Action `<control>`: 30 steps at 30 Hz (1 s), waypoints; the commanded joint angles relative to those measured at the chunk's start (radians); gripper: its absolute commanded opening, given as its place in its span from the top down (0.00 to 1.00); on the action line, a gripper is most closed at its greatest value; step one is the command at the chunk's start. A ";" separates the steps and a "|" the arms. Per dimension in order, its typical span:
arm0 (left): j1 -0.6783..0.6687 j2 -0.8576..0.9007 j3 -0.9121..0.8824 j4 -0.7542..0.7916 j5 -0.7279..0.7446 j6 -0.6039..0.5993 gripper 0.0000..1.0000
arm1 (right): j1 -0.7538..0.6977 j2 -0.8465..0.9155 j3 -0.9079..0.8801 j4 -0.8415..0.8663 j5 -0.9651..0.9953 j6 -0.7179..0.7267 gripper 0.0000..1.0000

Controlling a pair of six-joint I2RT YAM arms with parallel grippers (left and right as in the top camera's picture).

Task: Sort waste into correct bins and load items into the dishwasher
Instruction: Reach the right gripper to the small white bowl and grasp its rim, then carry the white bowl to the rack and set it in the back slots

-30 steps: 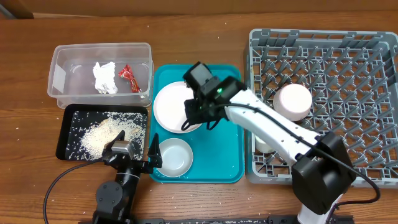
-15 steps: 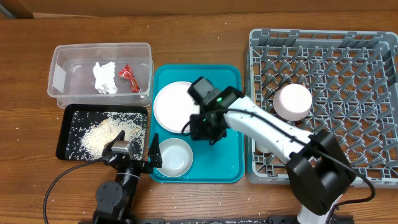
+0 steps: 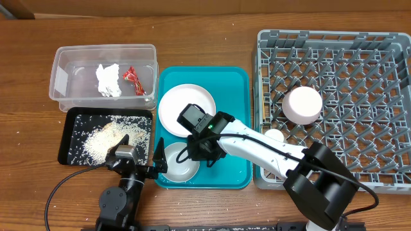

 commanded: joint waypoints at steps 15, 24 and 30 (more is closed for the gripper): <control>0.010 -0.010 -0.004 0.003 0.008 -0.004 0.00 | -0.086 -0.279 0.140 -0.236 0.623 0.034 0.96; 0.010 -0.010 -0.004 0.003 0.008 -0.004 0.00 | -0.351 -0.404 0.140 -0.316 1.305 0.037 0.96; 0.010 -0.010 -0.004 0.003 0.008 -0.004 0.00 | -0.639 -0.401 0.111 -0.400 1.353 0.037 0.96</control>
